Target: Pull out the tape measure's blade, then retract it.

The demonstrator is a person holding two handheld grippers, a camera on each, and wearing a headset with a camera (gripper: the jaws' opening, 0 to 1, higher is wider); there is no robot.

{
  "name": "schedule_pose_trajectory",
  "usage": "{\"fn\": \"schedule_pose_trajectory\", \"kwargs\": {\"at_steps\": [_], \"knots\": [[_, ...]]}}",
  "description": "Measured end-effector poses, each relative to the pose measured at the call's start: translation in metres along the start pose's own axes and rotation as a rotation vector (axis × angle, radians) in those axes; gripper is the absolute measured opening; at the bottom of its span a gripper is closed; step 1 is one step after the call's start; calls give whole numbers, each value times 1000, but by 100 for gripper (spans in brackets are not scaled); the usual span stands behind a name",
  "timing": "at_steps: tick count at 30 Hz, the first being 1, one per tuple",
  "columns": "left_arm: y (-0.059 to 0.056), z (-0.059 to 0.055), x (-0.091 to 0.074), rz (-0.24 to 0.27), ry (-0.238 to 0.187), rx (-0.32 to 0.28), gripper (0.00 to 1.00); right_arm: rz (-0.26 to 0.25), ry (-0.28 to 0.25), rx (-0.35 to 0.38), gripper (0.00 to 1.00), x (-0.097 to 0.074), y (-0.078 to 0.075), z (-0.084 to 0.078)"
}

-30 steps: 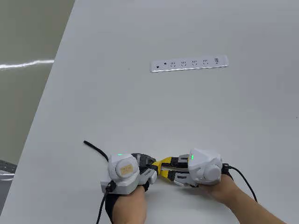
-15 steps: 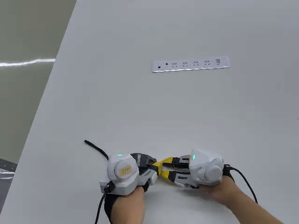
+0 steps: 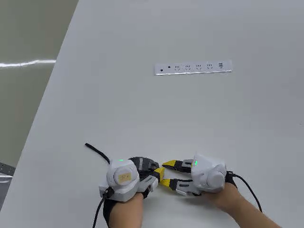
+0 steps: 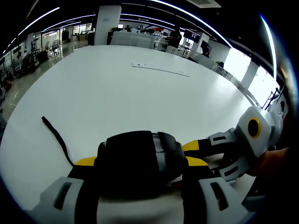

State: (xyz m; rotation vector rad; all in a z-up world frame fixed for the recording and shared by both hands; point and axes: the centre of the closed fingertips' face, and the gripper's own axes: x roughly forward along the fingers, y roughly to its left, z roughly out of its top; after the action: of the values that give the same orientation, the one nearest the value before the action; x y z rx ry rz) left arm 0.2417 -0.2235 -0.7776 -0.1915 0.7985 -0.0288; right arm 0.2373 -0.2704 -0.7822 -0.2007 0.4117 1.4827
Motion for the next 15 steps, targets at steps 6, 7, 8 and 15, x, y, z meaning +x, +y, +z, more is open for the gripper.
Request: {"fn": "schedule_pose_trajectory", "kwargs": {"at_steps": [6,7,8,15], "knots": [[2,-1,-2,0,-13,23,70,-8,1,19,31,1,1,0],[1,-2,-2,-7,-8,19,71,-11,4,17,32,1,1,0],[0,-2,-2,-18,-4,11,71,-15,6,17,32,1,1,0],[0,-2,-2,-22,-14,21,71,-22,16,21,32,-1,1,-2]]}}
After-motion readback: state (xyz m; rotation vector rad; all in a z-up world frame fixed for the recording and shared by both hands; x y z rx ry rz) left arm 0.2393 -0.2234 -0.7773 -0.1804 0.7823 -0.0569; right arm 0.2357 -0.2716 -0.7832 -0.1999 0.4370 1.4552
